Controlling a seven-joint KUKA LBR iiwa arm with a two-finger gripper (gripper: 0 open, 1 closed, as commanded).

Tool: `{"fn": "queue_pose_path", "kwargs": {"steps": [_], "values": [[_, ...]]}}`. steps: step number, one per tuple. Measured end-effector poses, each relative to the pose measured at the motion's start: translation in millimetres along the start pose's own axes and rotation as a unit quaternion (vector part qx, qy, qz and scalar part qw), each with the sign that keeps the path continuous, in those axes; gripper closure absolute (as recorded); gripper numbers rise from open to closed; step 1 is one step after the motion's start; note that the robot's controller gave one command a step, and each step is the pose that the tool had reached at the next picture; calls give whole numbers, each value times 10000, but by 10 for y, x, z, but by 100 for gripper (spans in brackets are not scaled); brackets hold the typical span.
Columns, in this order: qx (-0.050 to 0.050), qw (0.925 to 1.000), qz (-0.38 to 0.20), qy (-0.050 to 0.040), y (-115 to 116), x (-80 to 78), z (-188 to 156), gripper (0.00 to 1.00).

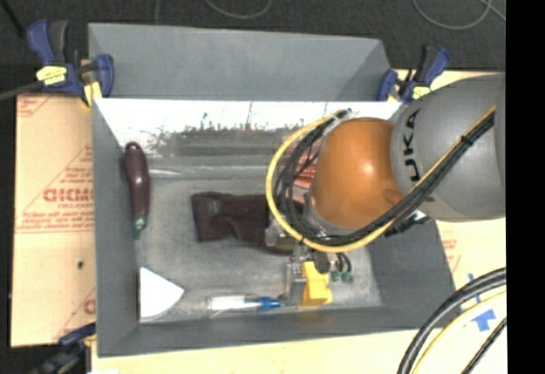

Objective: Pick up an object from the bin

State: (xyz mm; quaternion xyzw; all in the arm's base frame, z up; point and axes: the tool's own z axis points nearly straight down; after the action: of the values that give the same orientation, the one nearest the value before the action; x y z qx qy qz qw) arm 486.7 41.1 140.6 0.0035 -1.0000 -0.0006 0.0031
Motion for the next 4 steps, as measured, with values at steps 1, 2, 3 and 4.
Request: {"fn": "queue_pose_path", "kwargs": {"steps": [1,2,3,4], "values": [[-3,10000,8,-40,-1,-16,-43,0],[-8,9980,628,-44,-86,-624,492,0],[5,9994,335,-27,-116,-743,436,0],[-11,9957,923,-60,244,-877,387,0]]}}
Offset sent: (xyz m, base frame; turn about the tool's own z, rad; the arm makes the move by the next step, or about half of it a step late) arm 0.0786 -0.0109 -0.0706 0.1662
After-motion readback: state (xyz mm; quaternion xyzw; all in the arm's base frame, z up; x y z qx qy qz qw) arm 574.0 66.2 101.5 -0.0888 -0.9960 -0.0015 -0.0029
